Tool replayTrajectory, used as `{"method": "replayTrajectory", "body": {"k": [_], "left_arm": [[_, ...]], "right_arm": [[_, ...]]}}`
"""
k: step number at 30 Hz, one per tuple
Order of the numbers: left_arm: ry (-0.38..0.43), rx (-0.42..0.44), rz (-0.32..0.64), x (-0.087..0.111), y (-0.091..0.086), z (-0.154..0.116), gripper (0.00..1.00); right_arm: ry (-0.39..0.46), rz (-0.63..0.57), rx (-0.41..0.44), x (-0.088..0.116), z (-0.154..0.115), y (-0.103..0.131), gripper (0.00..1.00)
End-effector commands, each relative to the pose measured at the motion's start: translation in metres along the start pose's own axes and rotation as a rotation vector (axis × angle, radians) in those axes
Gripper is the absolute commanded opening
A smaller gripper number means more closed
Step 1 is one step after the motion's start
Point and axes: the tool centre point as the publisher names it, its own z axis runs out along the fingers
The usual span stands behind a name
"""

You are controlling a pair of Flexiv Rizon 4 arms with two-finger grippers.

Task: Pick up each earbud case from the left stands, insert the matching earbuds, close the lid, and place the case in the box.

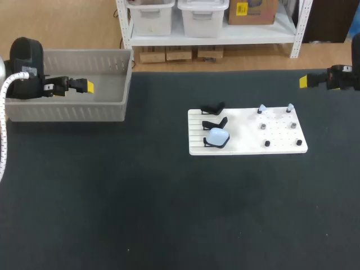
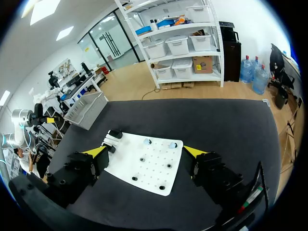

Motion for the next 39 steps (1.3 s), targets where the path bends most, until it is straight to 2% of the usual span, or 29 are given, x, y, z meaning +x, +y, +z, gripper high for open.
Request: {"method": "replayTrajectory", "body": {"k": [1, 13, 17, 18, 23, 28, 39], "left_arm": [[0.002, -0.008, -0.002, -0.001, -0.002, 0.001, 1.00], [0.002, -0.008, -0.002, -0.001, -0.002, 0.001, 1.00], [-0.006, 0.053, 0.048, 0.000, -0.005, 0.006, 1.00], [-0.015, 0.102, 0.094, 0.001, -0.007, 0.007, 1.00], [-0.016, 0.208, 0.312, 0.003, -0.020, 0.013, 1.00], [-0.016, 0.306, 0.483, 0.003, -0.036, 0.014, 1.00], [0.054, 0.454, 0.691, 0.017, -0.063, 0.034, 1.00]], "right_arm": [[0.001, 0.000, 0.001, 0.000, 0.000, 0.000, 1.00], [0.001, 0.000, 0.001, 0.000, 0.000, 0.000, 1.00], [0.001, 0.000, 0.001, 0.000, 0.000, 0.000, 1.00], [0.001, 0.000, 0.001, 0.000, 0.000, 0.000, 1.00], [0.001, 0.000, 0.001, 0.000, 0.000, 0.000, 1.00], [0.001, 0.000, 0.001, 0.000, 0.000, 0.000, 1.00], [0.001, 0.000, 0.001, 0.000, 0.000, 0.000, 1.00]]}}
